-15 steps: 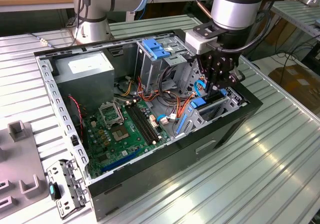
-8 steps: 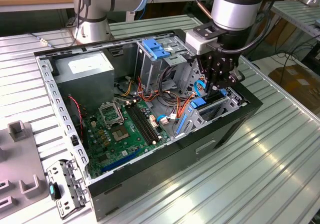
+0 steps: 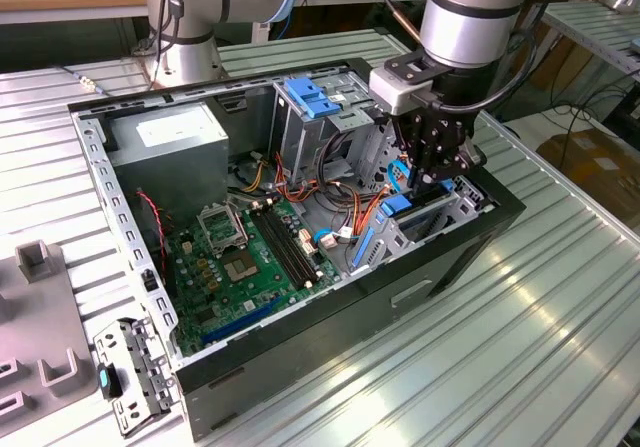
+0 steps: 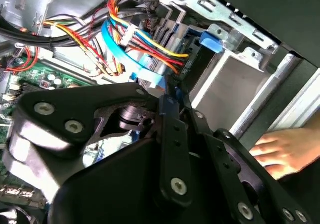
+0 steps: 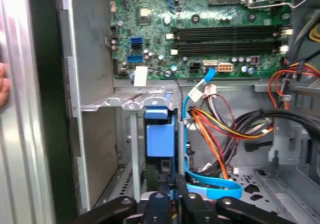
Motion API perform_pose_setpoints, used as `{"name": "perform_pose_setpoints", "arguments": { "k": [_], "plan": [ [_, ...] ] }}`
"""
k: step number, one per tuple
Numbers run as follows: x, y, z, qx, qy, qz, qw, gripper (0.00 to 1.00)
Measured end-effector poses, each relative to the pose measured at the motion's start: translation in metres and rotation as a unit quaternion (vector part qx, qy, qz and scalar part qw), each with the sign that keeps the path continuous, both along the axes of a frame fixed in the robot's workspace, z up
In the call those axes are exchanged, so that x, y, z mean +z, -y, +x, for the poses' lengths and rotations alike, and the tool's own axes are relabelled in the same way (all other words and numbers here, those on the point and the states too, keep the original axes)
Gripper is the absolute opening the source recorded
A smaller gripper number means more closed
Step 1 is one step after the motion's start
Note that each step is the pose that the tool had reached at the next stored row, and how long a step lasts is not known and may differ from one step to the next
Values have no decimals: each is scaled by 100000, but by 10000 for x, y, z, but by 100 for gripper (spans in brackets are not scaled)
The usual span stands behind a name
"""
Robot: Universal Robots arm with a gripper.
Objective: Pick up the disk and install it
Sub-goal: 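Insert the second disk wire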
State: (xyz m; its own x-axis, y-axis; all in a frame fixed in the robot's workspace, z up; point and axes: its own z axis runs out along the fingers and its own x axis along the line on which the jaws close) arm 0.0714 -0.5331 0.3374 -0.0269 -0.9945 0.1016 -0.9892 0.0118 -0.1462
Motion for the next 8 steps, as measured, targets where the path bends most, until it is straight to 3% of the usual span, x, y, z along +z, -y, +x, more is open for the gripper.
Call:
{"name": "perform_pose_setpoints", "arguments": {
  "k": [5,6,7,8],
  "plan": [
    [6,1,1,4,13,54,100000,17],
    [24,1,1,4,16,65,100000,17],
    [74,1,2,4,5,20,100000,24],
    [139,1,2,0,7,32,100000,24]
  ]
}}
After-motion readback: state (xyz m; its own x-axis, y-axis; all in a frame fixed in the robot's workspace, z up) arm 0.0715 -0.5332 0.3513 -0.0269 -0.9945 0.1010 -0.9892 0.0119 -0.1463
